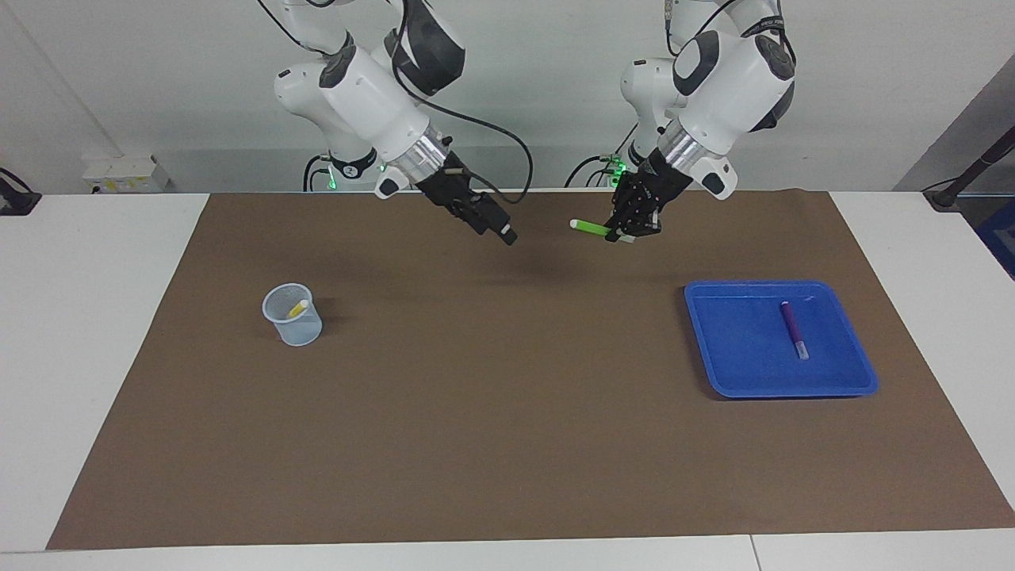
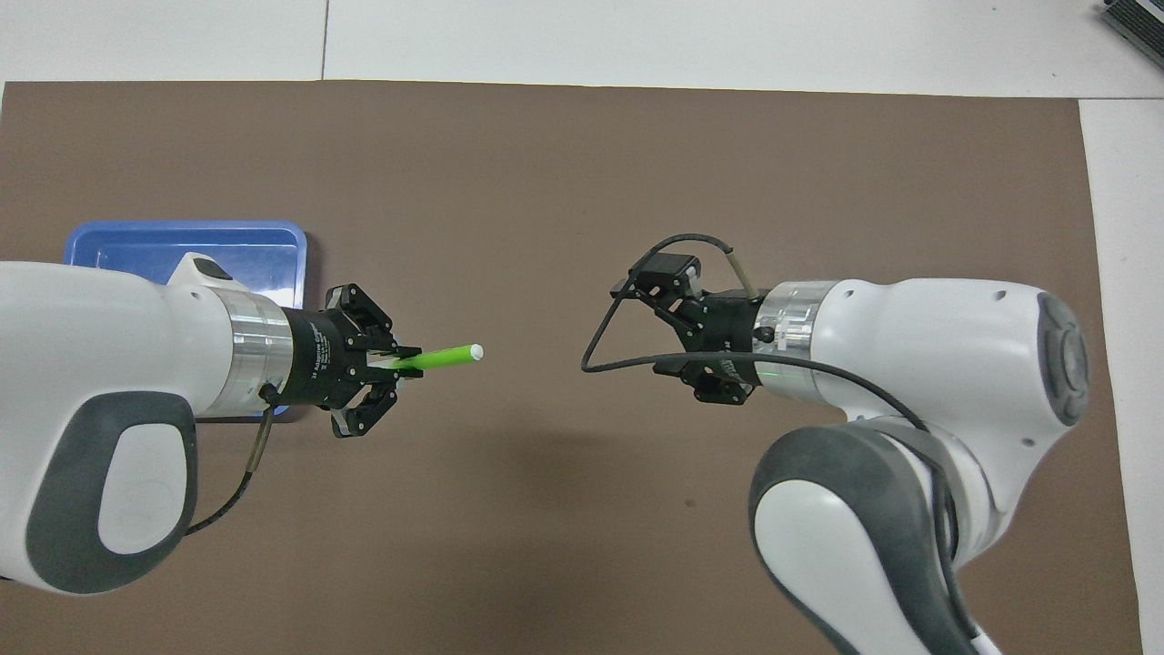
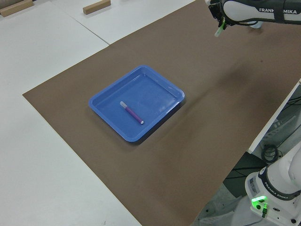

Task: Transfer and insert pens with both arms
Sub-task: 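Grasp the green pen's free end with the right gripper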

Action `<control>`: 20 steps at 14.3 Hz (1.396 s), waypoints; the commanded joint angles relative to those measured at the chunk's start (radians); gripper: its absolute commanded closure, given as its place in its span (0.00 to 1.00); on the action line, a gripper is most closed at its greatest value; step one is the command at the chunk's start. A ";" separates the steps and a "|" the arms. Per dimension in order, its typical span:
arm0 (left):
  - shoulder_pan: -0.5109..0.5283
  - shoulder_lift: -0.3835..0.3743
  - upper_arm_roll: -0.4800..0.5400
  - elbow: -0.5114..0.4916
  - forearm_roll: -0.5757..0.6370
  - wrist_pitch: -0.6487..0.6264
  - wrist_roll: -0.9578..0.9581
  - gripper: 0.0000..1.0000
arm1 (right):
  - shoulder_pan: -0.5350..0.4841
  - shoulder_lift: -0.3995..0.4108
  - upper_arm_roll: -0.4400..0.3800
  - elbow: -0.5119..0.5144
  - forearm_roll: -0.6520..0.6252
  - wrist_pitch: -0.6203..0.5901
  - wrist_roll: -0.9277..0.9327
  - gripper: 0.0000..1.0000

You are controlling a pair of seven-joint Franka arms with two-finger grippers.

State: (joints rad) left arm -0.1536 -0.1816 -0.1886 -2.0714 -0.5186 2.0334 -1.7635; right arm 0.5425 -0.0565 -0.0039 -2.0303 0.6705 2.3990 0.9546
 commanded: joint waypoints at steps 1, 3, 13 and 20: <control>-0.014 -0.036 0.012 -0.038 -0.021 0.022 -0.016 1.00 | 0.092 0.000 -0.002 -0.008 0.027 0.115 0.064 0.00; -0.012 -0.036 0.012 -0.038 -0.021 0.019 -0.017 1.00 | 0.149 0.001 -0.002 -0.007 0.027 0.161 0.082 0.00; -0.004 -0.036 0.012 -0.038 -0.024 0.014 -0.028 1.00 | 0.159 0.101 0.039 0.050 0.061 0.301 0.079 0.00; -0.003 -0.039 0.012 -0.036 -0.026 0.008 -0.031 1.00 | 0.183 0.115 0.048 0.071 0.080 0.347 0.113 0.35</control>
State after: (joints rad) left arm -0.1527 -0.1827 -0.1833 -2.0736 -0.5271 2.0351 -1.7828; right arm 0.7187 0.0411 0.0379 -1.9822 0.7264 2.7273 1.0465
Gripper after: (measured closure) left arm 0.833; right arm 0.300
